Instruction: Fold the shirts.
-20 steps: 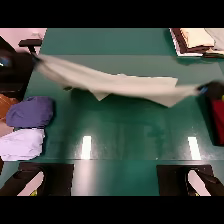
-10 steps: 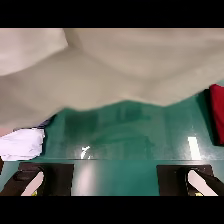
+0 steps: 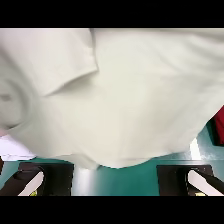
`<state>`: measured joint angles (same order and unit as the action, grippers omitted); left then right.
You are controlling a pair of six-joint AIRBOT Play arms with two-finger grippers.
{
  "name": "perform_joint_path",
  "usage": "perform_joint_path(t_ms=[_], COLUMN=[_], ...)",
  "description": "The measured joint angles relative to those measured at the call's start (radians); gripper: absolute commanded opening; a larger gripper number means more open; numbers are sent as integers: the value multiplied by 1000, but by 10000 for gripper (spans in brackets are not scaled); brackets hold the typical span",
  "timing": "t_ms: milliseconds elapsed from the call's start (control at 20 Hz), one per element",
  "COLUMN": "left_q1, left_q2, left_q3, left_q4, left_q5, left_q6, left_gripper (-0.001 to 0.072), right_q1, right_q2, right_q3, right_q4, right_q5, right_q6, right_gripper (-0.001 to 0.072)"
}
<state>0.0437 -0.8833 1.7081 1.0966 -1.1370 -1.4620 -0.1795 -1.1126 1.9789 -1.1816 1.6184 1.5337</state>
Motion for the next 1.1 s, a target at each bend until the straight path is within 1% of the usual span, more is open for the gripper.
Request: perform_joint_path(t_ms=[150, 350, 450, 600, 700, 800, 950, 1100], left_q1=[0, 0, 0, 0, 0, 0, 0, 0], left_q2=[-147, -404, -514, -628, -668, -689, -703, -708], left_q3=[-176, -271, -281, -242, -194, -147, -113, -156], left_q4=[-1, -30, -60, -87, -89, -81, -38, 22], left_q5=[-11, 8, 56, 125, 147, 131, 28, -54], left_q6=[1, 41, 79, 118, 145, 161, 166, 142], left_gripper=[25, 25, 25, 25, 26, 25, 24, 26], right_q1=[32, 100, 122, 140, 140, 143, 143, 143], right_q2=[-168, -429, -531, -640, -676, -684, -643, -571], right_q3=[-15, -22, -22, -16, 3, 18, -40, -197], right_q4=[-17, -61, -68, -53, -33, -25, -79, -118], right_q5=[53, 85, 53, -47, -105, -128, -125, -149], right_q6=[1, 2, -3, -18, -36, -65, -97, -115], right_gripper=[15, 15, 15, 15, 15, 15, 15, 16])
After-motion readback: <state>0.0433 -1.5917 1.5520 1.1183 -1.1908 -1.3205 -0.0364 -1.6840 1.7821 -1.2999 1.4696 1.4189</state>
